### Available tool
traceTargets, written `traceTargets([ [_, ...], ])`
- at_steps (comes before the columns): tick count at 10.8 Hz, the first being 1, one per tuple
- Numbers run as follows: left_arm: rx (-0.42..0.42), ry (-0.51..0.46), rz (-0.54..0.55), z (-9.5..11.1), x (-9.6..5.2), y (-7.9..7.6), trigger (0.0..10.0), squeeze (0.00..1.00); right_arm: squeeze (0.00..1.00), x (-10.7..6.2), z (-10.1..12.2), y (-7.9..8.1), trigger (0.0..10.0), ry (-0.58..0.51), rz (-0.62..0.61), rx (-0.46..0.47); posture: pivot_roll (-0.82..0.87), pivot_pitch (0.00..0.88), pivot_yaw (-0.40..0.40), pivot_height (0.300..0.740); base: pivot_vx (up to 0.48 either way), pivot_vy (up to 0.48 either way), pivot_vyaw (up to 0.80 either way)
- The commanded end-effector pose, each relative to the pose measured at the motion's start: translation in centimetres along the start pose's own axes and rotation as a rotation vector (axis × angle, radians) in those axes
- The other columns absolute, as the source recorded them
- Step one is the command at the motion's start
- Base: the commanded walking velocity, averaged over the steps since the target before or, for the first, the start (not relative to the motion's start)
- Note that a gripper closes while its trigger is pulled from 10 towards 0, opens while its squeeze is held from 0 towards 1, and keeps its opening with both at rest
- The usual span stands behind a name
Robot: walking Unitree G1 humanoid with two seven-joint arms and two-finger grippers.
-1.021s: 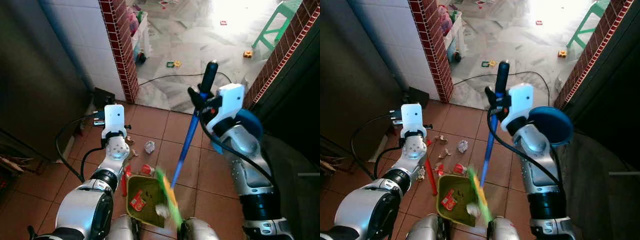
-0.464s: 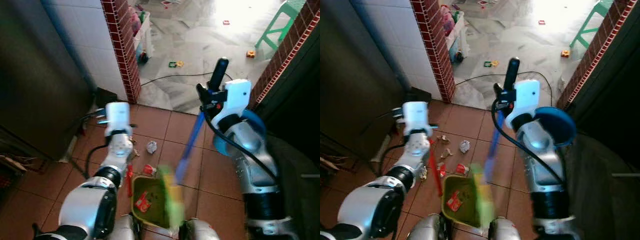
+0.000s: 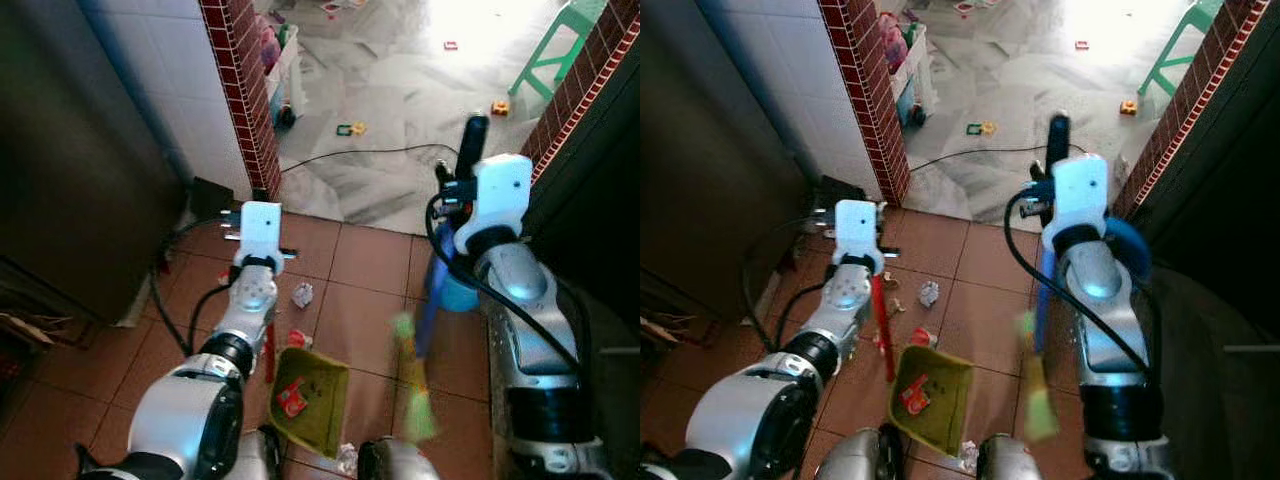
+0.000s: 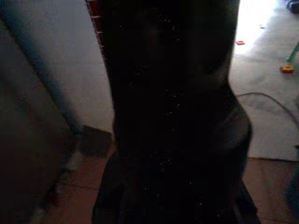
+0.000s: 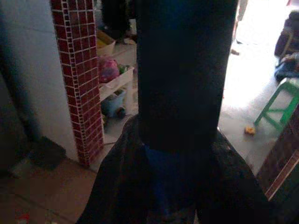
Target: Sweep floor
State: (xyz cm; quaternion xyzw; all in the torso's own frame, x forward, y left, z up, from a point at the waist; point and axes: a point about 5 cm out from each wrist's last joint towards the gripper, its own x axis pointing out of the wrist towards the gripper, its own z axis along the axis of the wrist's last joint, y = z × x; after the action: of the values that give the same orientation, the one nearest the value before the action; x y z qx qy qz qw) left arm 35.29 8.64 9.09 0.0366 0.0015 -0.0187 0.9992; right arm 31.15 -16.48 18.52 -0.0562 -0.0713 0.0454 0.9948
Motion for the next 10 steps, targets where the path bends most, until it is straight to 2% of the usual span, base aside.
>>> traceTargets([
  [1,-0.033,0.044,-0.002,-0.7,-0.2,0.2,10.0,0.0,0.0,0.0,0.4,0.2,10.0,-0.016,-0.008,0.012,-0.15,0.09,0.042,0.74,0.0,0.0,0.0],
  [2,-0.019,-0.025,-0.012,0.4,0.1,0.8,10.0,0.0,0.0,0.0,-0.6,0.5,10.0,0.036,-0.044,-0.025,-0.14,0.072,-0.003,0.74,0.0,0.0,0.0],
  [3,-0.027,-0.066,-0.018,1.3,0.4,1.4,10.0,0.0,0.0,0.2,-0.5,0.5,10.0,0.054,-0.051,-0.022,-0.13,0.065,-0.002,0.74,0.0,0.0,0.0],
  [4,-0.048,-0.108,-0.058,2.0,0.6,2.3,10.0,0.0,0.0,0.7,-0.5,0.7,10.0,0.041,-0.012,-0.057,-0.11,0.061,0.023,0.74,0.0,0.0,0.0],
  [5,-0.014,-0.138,-0.097,2.2,0.2,2.5,10.0,0.0,0.0,1.0,-1.1,0.5,10.0,0.073,-0.013,0.01,-0.11,0.062,0.049,0.74,0.0,0.0,0.0],
  [6,-0.015,-0.089,-0.08,2.0,0.1,3.0,10.0,0.0,0.0,1.5,-1.0,0.3,10.0,0.077,0.005,-0.01,-0.11,0.063,0.073,0.74,0.0,0.0,0.0],
  [7,-0.003,-0.077,-0.154,2.1,-0.1,3.3,10.0,0.0,0.0,1.8,-0.7,-0.1,10.0,0.069,0.039,-0.05,-0.1,0.06,0.098,0.74,0.0,0.0,0.0],
  [8,-0.021,-0.077,-0.237,2.2,-0.6,3.6,10.0,0.0,0.0,1.8,-1.2,-0.8,10.0,0.101,0.039,-0.015,-0.11,0.056,0.114,0.74,0.0,0.0,0.0],
  [9,-0.052,-0.087,-0.2,2.3,-1.1,4.2,10.0,0.0,0.0,1.1,-2.2,-0.9,10.0,0.135,0.053,-0.018,-0.11,0.047,0.121,0.74,0.0,0.0,0.0],
  [10,-0.06,-0.111,-0.161,2.4,-2.0,4.3,10.0,0.0,0.0,-0.1,-2.9,-0.4,10.0,0.14,0.06,-0.08,-0.11,0.038,0.103,0.74,0.0,0.0,0.0],
])
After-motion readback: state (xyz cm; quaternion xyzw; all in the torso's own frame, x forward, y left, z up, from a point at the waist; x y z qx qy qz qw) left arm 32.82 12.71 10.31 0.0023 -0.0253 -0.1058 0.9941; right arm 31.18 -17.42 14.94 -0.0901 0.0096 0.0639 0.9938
